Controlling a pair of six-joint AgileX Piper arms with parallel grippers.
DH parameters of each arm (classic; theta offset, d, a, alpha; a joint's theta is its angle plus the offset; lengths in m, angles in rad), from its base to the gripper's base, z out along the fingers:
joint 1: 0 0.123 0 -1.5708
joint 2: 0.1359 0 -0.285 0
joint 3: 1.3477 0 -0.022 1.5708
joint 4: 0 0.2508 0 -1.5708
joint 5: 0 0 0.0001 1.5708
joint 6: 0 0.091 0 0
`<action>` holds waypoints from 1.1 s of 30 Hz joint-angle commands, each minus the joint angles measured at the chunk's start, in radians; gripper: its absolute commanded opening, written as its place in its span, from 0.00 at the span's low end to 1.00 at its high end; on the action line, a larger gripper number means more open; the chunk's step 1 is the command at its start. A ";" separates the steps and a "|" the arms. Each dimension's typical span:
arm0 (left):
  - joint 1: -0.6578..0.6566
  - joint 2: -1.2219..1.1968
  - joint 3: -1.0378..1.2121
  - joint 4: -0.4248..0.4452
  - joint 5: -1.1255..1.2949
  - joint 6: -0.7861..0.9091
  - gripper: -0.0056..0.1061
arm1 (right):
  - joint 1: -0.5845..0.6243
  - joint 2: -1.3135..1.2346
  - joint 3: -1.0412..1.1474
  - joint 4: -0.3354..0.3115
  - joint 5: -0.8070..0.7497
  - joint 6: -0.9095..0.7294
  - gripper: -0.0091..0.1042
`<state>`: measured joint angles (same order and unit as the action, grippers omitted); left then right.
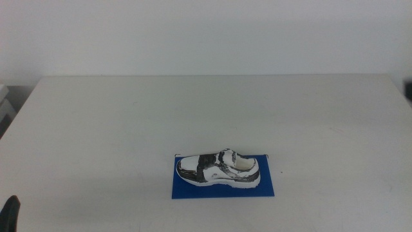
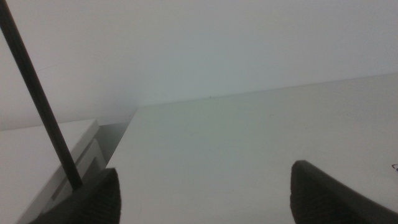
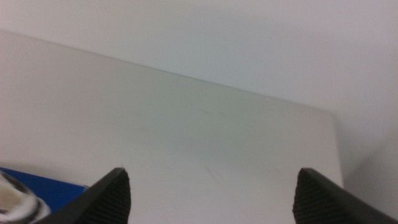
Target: Use one arm to grab the shoe from the table and place it on the mat.
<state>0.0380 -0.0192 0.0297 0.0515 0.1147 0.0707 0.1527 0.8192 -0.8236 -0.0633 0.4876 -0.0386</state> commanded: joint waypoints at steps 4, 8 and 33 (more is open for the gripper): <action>-0.005 -0.007 0.005 -0.009 -0.082 -0.006 0.89 | -0.088 -0.202 0.253 -0.007 -0.238 -0.015 0.89; -0.005 -0.007 0.005 -0.009 -0.082 -0.006 0.89 | -0.088 -0.295 0.369 -0.008 -0.258 -0.014 0.89; -0.005 -0.007 0.005 -0.009 -0.082 -0.006 0.89 | -0.088 -0.856 0.856 0.063 -0.335 -0.014 0.89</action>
<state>0.0380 -0.0192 0.0297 0.0515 0.1147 0.0707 0.0724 -0.0108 0.0280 0.0000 0.2473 -0.0397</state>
